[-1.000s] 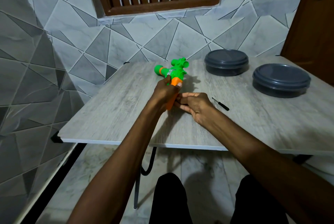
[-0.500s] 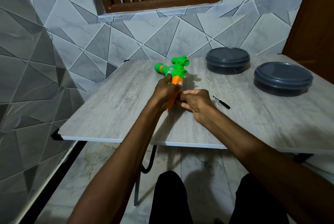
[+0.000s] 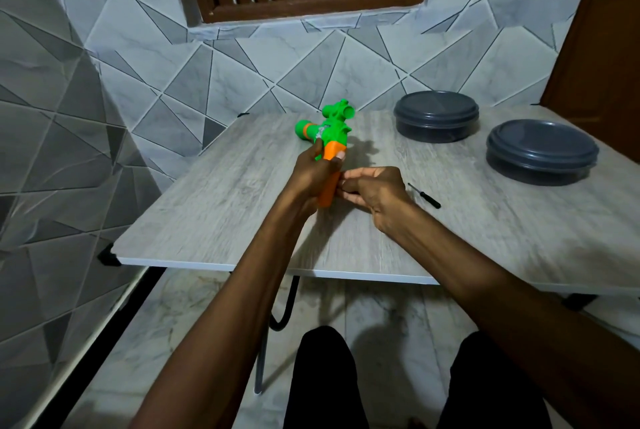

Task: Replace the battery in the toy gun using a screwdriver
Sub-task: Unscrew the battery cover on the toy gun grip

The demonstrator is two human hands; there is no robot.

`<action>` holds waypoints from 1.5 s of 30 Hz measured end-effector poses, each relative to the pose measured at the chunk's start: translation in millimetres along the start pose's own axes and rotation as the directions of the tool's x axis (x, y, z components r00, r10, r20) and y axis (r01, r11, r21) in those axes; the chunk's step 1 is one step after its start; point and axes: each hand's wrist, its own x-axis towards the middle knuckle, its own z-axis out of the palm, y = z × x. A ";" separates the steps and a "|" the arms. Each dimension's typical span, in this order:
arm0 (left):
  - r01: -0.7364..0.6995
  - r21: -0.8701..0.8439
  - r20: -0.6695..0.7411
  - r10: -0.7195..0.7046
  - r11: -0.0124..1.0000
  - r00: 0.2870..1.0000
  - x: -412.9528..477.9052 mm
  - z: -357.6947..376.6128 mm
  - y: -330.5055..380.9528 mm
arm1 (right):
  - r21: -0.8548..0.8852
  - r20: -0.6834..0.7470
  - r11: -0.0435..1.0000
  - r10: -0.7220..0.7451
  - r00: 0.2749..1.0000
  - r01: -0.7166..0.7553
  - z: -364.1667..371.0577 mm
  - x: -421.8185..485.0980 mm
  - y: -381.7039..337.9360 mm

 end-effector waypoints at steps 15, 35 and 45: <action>-0.011 -0.176 -0.050 0.002 0.984 0.999 -12.3 -8.8 -12.9 | -0.362 -0.041 0.913 -0.219 0.975 0.190 6.9 -0.4 4.8; -0.039 -0.225 -0.182 -0.003 0.974 0.983 -10.4 -2.4 -23.3 | -0.743 0.096 0.568 -0.433 0.896 0.354 -47.6 9.8 -6.2; 0.015 -0.633 -0.181 -0.167 0.774 0.969 -20.1 2.2 -38.0 | -0.980 -0.010 0.183 -0.415 0.910 0.072 -102.3 20.2 0.8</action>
